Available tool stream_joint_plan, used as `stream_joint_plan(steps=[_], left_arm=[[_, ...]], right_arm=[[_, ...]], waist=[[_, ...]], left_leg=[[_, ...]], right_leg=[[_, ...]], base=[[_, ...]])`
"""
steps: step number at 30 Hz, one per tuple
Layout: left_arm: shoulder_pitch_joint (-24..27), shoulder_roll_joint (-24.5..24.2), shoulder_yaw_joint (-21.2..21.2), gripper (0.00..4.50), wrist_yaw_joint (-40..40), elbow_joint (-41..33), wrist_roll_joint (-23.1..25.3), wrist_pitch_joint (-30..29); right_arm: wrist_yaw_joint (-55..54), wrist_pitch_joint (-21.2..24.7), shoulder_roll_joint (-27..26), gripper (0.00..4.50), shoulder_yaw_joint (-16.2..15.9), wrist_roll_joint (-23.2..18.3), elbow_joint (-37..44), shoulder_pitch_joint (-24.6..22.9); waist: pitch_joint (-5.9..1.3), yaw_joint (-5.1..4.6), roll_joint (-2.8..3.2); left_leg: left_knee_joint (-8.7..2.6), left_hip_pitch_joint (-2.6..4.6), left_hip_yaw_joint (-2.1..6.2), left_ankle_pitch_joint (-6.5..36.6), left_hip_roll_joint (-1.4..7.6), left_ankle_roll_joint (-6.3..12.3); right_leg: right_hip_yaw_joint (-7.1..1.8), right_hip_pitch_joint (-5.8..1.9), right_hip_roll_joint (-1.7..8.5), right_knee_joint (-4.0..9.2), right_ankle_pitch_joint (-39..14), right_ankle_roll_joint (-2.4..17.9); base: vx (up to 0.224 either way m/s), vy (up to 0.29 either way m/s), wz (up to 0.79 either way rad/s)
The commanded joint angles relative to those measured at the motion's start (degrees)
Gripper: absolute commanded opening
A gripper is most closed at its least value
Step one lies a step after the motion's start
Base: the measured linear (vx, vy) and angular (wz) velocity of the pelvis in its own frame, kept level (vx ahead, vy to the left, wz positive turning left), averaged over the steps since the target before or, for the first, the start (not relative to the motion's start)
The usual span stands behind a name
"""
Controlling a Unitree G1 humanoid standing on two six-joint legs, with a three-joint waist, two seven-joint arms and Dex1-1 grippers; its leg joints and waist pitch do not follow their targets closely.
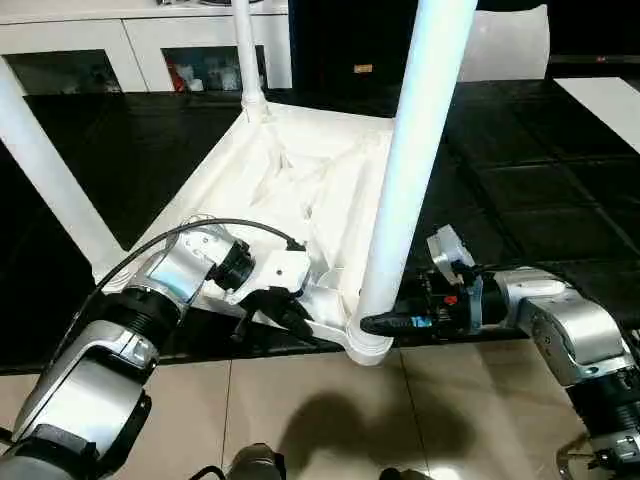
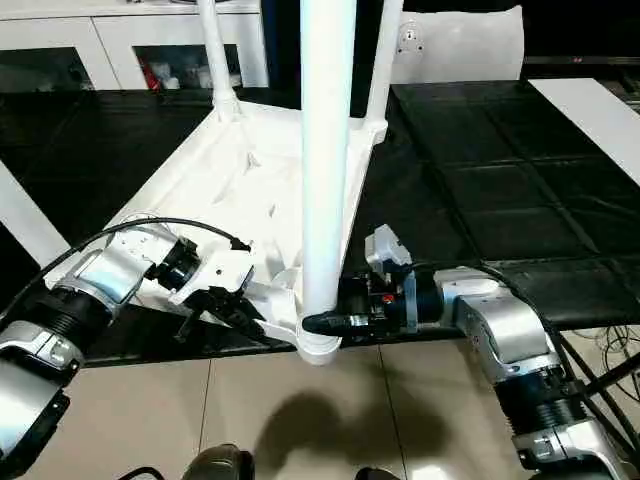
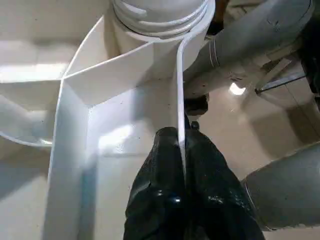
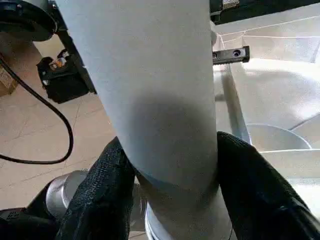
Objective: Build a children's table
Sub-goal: Rotate leg to tighten
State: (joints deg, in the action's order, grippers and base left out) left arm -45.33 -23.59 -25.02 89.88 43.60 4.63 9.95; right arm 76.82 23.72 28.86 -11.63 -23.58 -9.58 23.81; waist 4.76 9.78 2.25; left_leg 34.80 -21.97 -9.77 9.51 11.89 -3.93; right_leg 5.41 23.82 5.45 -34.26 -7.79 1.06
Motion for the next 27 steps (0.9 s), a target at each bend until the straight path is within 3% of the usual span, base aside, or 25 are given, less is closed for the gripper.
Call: stream_joint_plan(steps=[1,5,6,7,8,9,10,12,13,14,16,19,22,25,26,27], left_arm=[[-1.8,0.9,0.6,0.00,2.1,-1.1,-1.1,-0.2],[-1.7,1.6,2.2,0.00,-0.5,-1.1,-2.1,-3.4],[-1.7,2.0,3.2,0.00,-3.1,-1.0,-2.3,-4.9],[-1.7,2.3,3.9,0.00,-5.3,-0.8,-2.3,-6.1],[-1.6,2.6,4.4,0.00,-7.2,-0.7,-2.2,-6.8],[-1.6,3.1,5.3,0.00,-9.9,-0.5,-2.2,-8.5],[-1.3,3.7,6.2,0.00,-12.2,-0.8,-2.5,-10.1],[-0.5,5.3,8.2,0.00,-17.2,-2.1,-3.0,-13.7],[-0.3,5.9,8.6,0.00,-19.1,-2.5,-2.9,-14.9],[-0.1,7.4,9.8,0.00,-24.0,-3.5,-2.3,-17.7],[-0.1,8.0,10.2,0.00,-25.5,-3.9,-2.1,-18.7],[-0.4,11.1,11.8,0.00,-33.7,-5.3,-1.7,-23.1],[-1.1,13.5,12.8,0.00,-41.1,-5.7,-0.4,-25.3],[-1.3,14.7,13.1,0.00,-43.6,-6.4,0.0,-26.5],[-1.3,14.8,12.6,0.00,-43.6,-6.7,0.3,-26.4],[-1.1,14.6,12.1,0.00,-42.9,-6.9,0.5,-25.9]], right_arm=[[-0.3,1.6,-0.7,2.06,0.6,-1.1,0.2,0.3],[-4.8,2.2,-2.9,2.04,2.6,-2.0,1.0,-0.5],[-8.2,2.0,-4.5,2.04,3.7,-2.1,1.9,-1.3],[-11.6,2.0,-5.8,2.04,4.3,-1.5,2.4,-1.9],[-14.6,1.6,-7.0,2.04,4.7,-0.6,2.7,-2.4],[-18.3,1.2,-8.4,2.03,5.0,0.7,2.7,-2.7],[-22.4,0.7,-10.1,2.03,5.4,2.2,2.8,-3.1],[-31.4,1.1,-14.3,2.02,6.4,4.9,2.6,-3.5],[-34.4,1.4,-15.8,2.00,6.9,5.6,2.6,-3.5],[-41.7,2.7,-19.6,2.00,7.9,7.0,2.1,-3.5],[-43.6,3.1,-20.6,2.00,8.1,7.4,2.0,-3.5],[-52.6,3.3,-26.1,2.00,8.8,9.4,0.9,-3.0],[-61.0,2.6,-30.9,2.00,10.3,11.3,-1.7,-1.1],[-65.0,1.1,-33.3,2.00,11.1,12.6,-3.3,0.4],[-65.3,-0.7,-33.9,2.56,11.2,13.0,-3.4,0.7],[-65.1,-1.3,-34.2,2.70,11.4,12.8,-3.3,0.8]], waist=[[-5.75,-0.51,-0.62],[-5.51,-0.86,-0.71],[-5.38,-0.90,-0.29],[-5.41,-0.97,-0.43],[-5.39,-1.26,-0.64],[-5.21,-1.45,-0.37],[-5.10,-1.97,-0.55],[-4.88,-3.49,-0.66],[-4.72,-3.96,-0.74],[-4.63,-5.19,-0.72],[-4.78,-5.66,-0.85],[-5.00,-6.50,-0.78],[-5.16,-6.86,-0.48],[-5.30,-6.98,-0.40],[-5.45,-6.81,-0.10],[-5.38,-6.78,0.26]], left_leg=[[-3.92,1.04,-0.03,11.9,1.34,1.95],[-4.06,1.09,0.03,13.5,1.26,1.25],[-4.10,1.10,0.14,14.0,1.26,1.00],[-4.13,1.31,0.13,14.4,1.26,0.59],[-4.25,1.11,0.26,14.4,1.00,0.20],[-4.37,0.88,0.32,14.5,0.98,-0.10],[-4.41,1.17,0.32,15.7,0.85,-0.51],[-4.72,0.37,0.61,15.4,0.58,-1.31],[-4.76,0.27,0.66,15.9,0.44,-1.32],[-4.62,0.27,0.67,16.2,0.21,-1.36],[-4.46,0.09,0.70,15.6,-0.08,-0.93],[-4.25,0.39,0.39,13.0,0.06,0.38],[-4.15,0.51,0.20,11.3,0.05,1.45],[-4.08,0.41,0.10,9.6,0.08,2.08],[-4.00,0.48,0.10,9.1,0.06,2.53],[-4.05,0.57,0.12,9.4,0.15,2.88]], right_leg=[[-2.55,-3.20,3.25,3.70,-18.8,10.9],[-2.55,-3.13,3.23,3.92,-20.9,10.5],[-2.53,-3.06,3.28,3.96,-21.6,10.2],[-2.58,-2.88,3.28,4.16,-22.4,9.8],[-2.40,-3.21,3.22,4.22,-23.4,9.1],[-2.40,-3.19,3.20,4.17,-23.8,8.7],[-2.26,-2.88,3.12,4.63,-25.7,8.1],[-1.91,-3.44,3.04,4.51,-27.1,6.8],[-1.77,-3.37,3.00,4.75,-28.2,6.4],[-1.62,-3.33,3.06,5.14,-30.2,5.6],[-1.45,-3.57,3.02,5.46,-30.7,5.0],[-1.81,-3.11,2.77,5.18,-25.7,6.8],[-2.01,-3.14,2.50,4.78,-20.5,8.9],[-2.18,-3.41,2.36,4.14,-15.0,10.7],[-2.18,-3.48,2.42,4.03,-13.4,11.1],[-2.20,-3.45,2.42,4.06,-12.8,11.3]], base=[[0.000,0.000,0.00],[0.000,0.000,0.00],[0.000,0.000,0.00],[0.000,0.000,0.00],[0.000,0.000,0.00],[0.000,0.000,0.00],[0.000,0.000,0.00],[0.000,0.000,0.00],[0.000,0.000,0.00],[0.000,0.000,0.00],[0.000,0.000,0.00],[0.000,0.000,0.00],[0.000,0.000,0.00],[0.000,0.000,0.00],[0.000,0.000,0.00],[0.000,0.000,0.00]])
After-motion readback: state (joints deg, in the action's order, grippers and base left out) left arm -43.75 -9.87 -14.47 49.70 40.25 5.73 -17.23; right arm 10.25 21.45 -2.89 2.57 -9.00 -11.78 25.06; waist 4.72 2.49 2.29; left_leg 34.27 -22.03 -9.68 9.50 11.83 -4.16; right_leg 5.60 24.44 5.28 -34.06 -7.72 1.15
